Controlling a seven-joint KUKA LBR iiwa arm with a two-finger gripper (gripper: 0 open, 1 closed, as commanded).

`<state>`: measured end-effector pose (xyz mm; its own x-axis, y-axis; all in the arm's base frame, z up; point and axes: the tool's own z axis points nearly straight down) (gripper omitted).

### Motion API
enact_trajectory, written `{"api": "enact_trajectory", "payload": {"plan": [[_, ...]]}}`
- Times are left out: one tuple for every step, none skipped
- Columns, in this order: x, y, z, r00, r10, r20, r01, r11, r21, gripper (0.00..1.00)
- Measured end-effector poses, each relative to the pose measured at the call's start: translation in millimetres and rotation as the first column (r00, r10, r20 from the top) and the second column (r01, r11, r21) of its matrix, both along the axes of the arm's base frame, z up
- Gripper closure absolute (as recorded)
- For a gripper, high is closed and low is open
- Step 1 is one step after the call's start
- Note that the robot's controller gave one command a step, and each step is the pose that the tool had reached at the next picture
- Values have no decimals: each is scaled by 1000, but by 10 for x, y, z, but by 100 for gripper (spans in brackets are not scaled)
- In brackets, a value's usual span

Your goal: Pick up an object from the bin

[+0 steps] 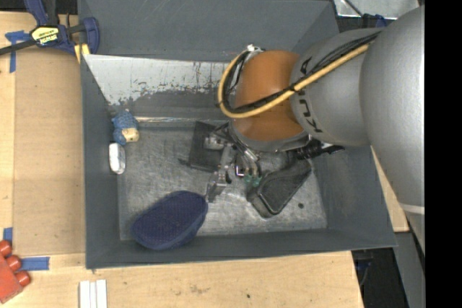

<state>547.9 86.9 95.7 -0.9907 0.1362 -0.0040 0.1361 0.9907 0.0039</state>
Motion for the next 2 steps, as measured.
{"api": "enact_trajectory", "payload": {"plan": [[346,-354,-220,1000,14,0,-14,1000,-1,0],[398,-350,-166,1000,13,24,-13,1000,-2,100]]}}
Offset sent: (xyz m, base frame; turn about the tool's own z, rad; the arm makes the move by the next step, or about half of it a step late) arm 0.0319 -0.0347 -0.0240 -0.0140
